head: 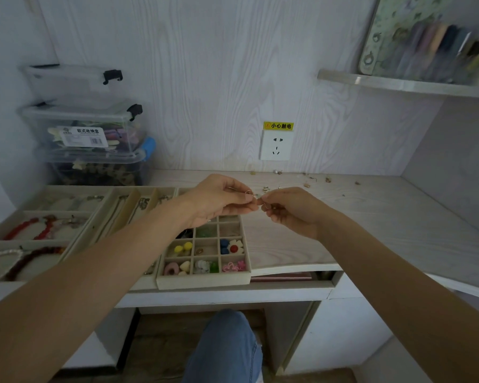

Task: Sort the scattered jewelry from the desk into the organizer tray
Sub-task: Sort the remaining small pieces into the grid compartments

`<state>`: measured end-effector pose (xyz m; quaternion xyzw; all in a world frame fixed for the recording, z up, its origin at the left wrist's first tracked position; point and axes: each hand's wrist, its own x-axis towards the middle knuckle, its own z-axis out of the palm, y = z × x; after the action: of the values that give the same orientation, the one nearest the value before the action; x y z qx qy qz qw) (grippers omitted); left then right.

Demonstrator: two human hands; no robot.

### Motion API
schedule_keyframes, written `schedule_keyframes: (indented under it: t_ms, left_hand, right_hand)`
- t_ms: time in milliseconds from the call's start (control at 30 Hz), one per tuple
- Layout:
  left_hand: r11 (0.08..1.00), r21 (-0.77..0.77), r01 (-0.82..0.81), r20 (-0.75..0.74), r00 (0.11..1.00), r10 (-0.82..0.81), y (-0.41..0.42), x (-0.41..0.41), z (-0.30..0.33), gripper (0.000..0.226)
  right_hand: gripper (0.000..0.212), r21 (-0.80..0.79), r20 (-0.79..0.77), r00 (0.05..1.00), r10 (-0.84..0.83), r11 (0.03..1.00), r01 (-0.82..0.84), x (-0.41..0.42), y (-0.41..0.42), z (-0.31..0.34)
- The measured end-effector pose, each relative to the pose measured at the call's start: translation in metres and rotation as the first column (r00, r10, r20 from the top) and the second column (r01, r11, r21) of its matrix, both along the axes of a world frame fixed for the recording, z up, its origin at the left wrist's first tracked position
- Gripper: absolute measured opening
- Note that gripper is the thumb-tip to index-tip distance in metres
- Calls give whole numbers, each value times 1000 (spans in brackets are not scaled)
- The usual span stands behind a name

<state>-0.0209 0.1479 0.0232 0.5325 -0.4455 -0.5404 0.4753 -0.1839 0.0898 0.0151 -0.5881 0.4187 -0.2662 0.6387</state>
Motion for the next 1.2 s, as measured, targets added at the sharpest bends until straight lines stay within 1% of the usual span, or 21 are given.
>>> schedule_keyframes:
  t_ms: [100, 233, 400, 500, 633, 733, 867, 933, 1000, 1033, 1100, 1133, 1200]
  left_hand:
    - [1000, 4, -2, -11, 1000, 2, -4, -7, 0, 12]
    - [1000, 17, 7, -64, 998, -6, -9, -15, -1, 10]
    - [999, 33, -6, -71, 997, 8, -14, -20, -1, 9]
    - [999, 40, 0, -68, 998, 2, -16, -22, -2, 12]
    - [999, 52, 7, -62, 998, -4, -19, -25, -4, 8]
    - [997, 80, 19, -119, 993, -9, -19, -26, -3, 13]
    - [989, 135, 55, -233, 972, -23, -17, -24, -2, 26]
    - [984, 166, 70, -238, 971, -29, -16, -23, 0, 31]
    - [982, 179, 53, -168, 986, -23, -16, -22, 1, 29]
    - [986, 164, 28, -94, 996, -12, -17, -22, 1, 28]
    - [995, 98, 9, 125, 992, -21, -16, -21, 2, 29]
    - [998, 61, 32, 257, 965, -47, -14, -21, 2, 31]
    - [997, -18, 77, 494, 867, -58, -12, -20, -2, 29]
  right_hand:
    - [14, 19, 33, 999, -37, 999, 36, -6, -3, -1]
    - [17, 57, 69, 994, -90, 995, 86, -14, -6, -1]
    - [20, 97, 141, 973, -181, 981, 168, -22, -10, -1]
    - [20, 119, 162, 967, -199, 976, 181, -23, -12, -1]
    - [19, 123, 175, 965, -195, 977, 175, -24, -13, -3]
    - [19, 126, 175, 964, -203, 975, 182, -25, -14, -2]
    - [19, 121, 164, 970, -181, 979, 162, -27, -14, -1]
    - [18, 115, 149, 976, -159, 983, 142, -26, -13, 0]
    - [19, 93, 123, 985, -119, 990, 108, -25, -11, 2]
    - [19, 74, 107, 990, -95, 993, 87, -24, -10, 2]
    - [17, 40, 82, 995, -50, 998, 47, -21, -8, 3]
    - [16, 30, 75, 997, -35, 999, 33, -19, -7, 2]
    - [13, 20, 76, 997, -20, 1000, 18, -15, -6, 2]
